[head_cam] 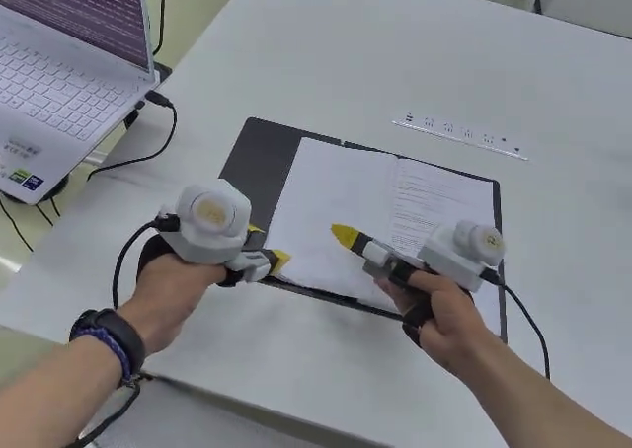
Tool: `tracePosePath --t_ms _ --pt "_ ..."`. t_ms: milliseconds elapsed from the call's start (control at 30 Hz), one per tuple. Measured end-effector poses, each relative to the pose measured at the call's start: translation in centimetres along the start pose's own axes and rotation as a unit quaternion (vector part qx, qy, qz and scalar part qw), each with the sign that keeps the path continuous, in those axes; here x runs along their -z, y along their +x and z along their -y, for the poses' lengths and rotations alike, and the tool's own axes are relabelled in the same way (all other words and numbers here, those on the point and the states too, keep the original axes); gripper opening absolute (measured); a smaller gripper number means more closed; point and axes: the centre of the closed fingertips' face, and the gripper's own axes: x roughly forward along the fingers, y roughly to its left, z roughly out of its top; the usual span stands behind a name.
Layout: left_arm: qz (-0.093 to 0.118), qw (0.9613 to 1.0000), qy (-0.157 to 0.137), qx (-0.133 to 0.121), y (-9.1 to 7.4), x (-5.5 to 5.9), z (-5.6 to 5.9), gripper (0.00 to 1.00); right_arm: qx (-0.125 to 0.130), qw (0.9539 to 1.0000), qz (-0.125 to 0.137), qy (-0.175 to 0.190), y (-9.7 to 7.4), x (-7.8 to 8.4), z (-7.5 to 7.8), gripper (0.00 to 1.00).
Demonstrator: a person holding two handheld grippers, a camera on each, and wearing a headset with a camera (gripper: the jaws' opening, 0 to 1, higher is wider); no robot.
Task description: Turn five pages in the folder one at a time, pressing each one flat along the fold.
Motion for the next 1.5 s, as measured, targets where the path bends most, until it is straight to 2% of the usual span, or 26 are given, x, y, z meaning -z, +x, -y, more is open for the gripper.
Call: tracePosePath --t_ms 100,400,467,533,567,667,900,967,1067,1267,1433,1500 --pt "-0.007 1.0000 -0.001 -0.003 0.6 0.3 -0.2 0.18 0.009 1.0000 -0.001 -0.005 -0.8 0.1 1.0 0.35" --pt "-0.029 0.9994 -0.018 -0.005 2.3 1.8 -0.2 0.07 0.018 0.9998 0.004 -0.001 -2.1 0.3 2.2 0.31" --pt "-0.019 0.9992 -0.034 0.002 2.5 1.5 0.0 0.05 0.019 0.9998 0.000 -0.001 -2.2 0.4 2.5 0.31" --pt "-0.021 0.9993 -0.030 -0.006 2.6 1.6 -0.3 0.00 0.021 0.9997 -0.006 -0.005 -2.2 0.5 2.8 0.31" --pt "-0.024 0.9992 -0.030 -0.012 2.7 1.8 -0.5 0.00 0.021 0.9997 -0.007 -0.008 -2.3 0.4 2.9 0.31" --pt "-0.033 0.9988 -0.035 -0.005 3.1 2.5 -0.4 0.00 0.019 0.9998 -0.008 -0.007 -2.2 0.3 3.0 0.30" --pt "-0.063 0.9979 -0.012 -0.010 3.5 4.3 -0.7 0.00 0.018 0.9997 -0.013 -0.008 -1.7 0.0 3.6 0.29" --pt "-0.066 0.9978 -0.009 -0.009 3.5 4.6 -0.7 0.00 0.017 0.9997 -0.013 -0.008 -1.5 -0.2 3.7 0.29" --pt "-0.063 0.9979 -0.015 -0.011 3.3 4.4 -0.7 0.00 0.013 0.9998 -0.013 -0.012 -1.2 -0.6 3.7 0.28" --pt "-0.069 0.9975 0.004 -0.015 3.3 4.4 -0.7 0.00 0.013 0.9998 -0.010 -0.013 -0.6 -1.4 4.5 0.26" --pt "-0.070 0.9972 -0.012 -0.021 3.3 4.4 -0.7 0.00 0.011 0.9998 -0.005 -0.015 0.0 -2.5 5.0 0.24" --pt "-0.071 0.9971 -0.010 -0.023 3.4 4.4 -0.7 0.00 0.011 0.9998 -0.002 -0.014 0.3 -2.9 5.3 0.22"
